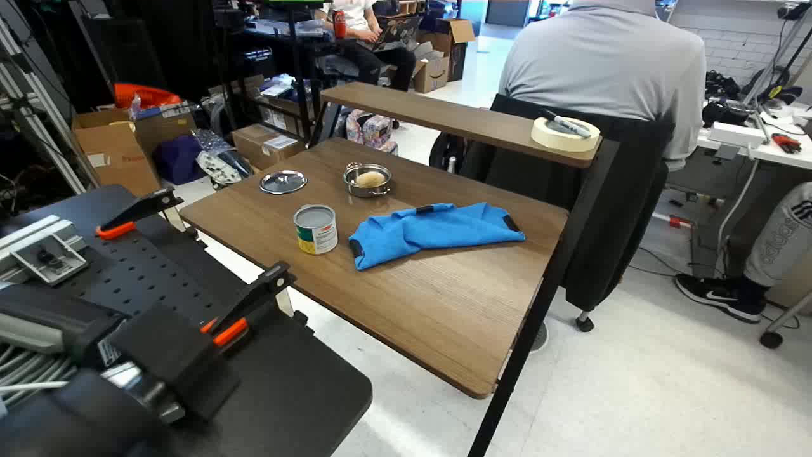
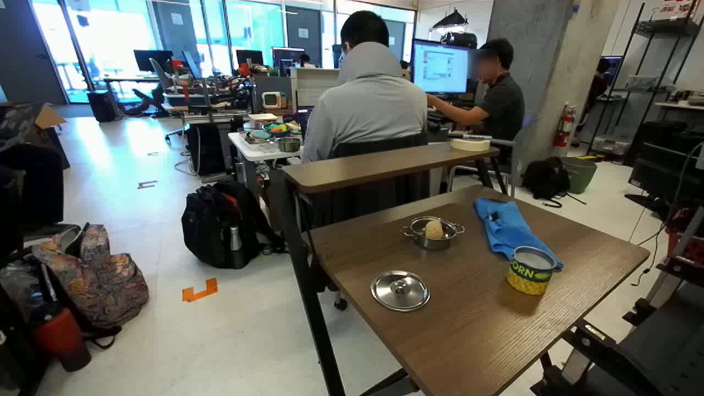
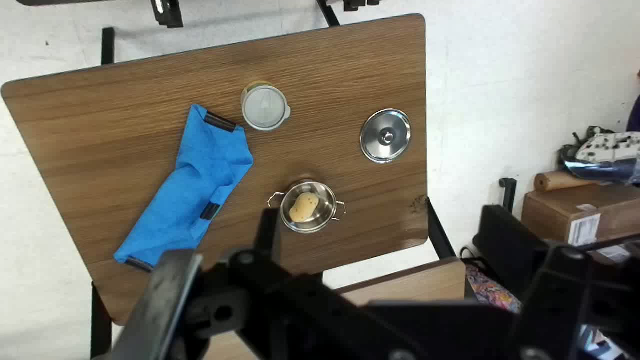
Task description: Remove the brown plushy from the pot and put it on the table
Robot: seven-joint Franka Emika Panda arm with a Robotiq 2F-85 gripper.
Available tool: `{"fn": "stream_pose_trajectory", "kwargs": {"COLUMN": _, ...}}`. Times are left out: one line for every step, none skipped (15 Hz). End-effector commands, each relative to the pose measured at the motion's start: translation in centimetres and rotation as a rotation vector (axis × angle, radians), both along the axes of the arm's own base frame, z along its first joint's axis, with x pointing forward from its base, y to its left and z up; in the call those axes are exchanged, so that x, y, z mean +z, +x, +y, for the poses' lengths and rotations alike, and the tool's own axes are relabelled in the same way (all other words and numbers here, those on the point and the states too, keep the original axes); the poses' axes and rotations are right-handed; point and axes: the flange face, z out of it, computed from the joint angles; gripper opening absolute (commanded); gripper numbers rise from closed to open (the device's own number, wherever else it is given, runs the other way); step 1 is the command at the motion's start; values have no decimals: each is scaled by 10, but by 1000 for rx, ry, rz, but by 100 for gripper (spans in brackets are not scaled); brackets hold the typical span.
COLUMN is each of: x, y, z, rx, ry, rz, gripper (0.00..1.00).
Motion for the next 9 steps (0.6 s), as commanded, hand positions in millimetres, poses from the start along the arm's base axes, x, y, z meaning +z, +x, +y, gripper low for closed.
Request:
{"fn": "stream_pose_trajectory", "kwargs": {"x": 1, "y": 0, "z": 0, "rx": 0, "ry": 0, "rz": 1, "gripper": 100}}
{"fn": "stream_pose_trajectory", "kwargs": {"x": 1, "y": 0, "z": 0, "rx": 0, "ry": 0, "rz": 1, "gripper": 100}}
{"fn": "stream_pose_trajectory", "kwargs": {"x": 1, "y": 0, "z": 0, "rx": 0, "ry": 0, "rz": 1, "gripper": 100}}
{"fn": "stream_pose_trajectory", "kwargs": {"x": 1, "y": 0, "z": 0, "rx": 0, "ry": 0, "rz": 1, "gripper": 100}}
{"fn": "stream_pose_trajectory", "kwargs": {"x": 1, "y": 0, "z": 0, "rx": 0, "ry": 0, "rz": 1, "gripper": 100}}
{"fn": "stream_pose_trajectory", "kwargs": {"x": 1, "y": 0, "z": 0, "rx": 0, "ry": 0, "rz": 1, "gripper": 100}}
{"fn": "stream_pose_trajectory", "kwargs": {"x": -2, "y": 4, "z": 2, "rx": -32, "ry": -5, "rz": -41, "gripper": 100}}
{"fn": "stream_pose_trajectory", "kwargs": {"x": -10, "y": 10, "z": 7, "rx": -36, "ry": -17, "rz": -47, "gripper": 100}}
{"fn": "stream_pose_trajectory", "kwargs": {"x": -16, "y": 14, "z": 11, "rx": -36, "ry": -26, "rz": -63, "gripper": 100}}
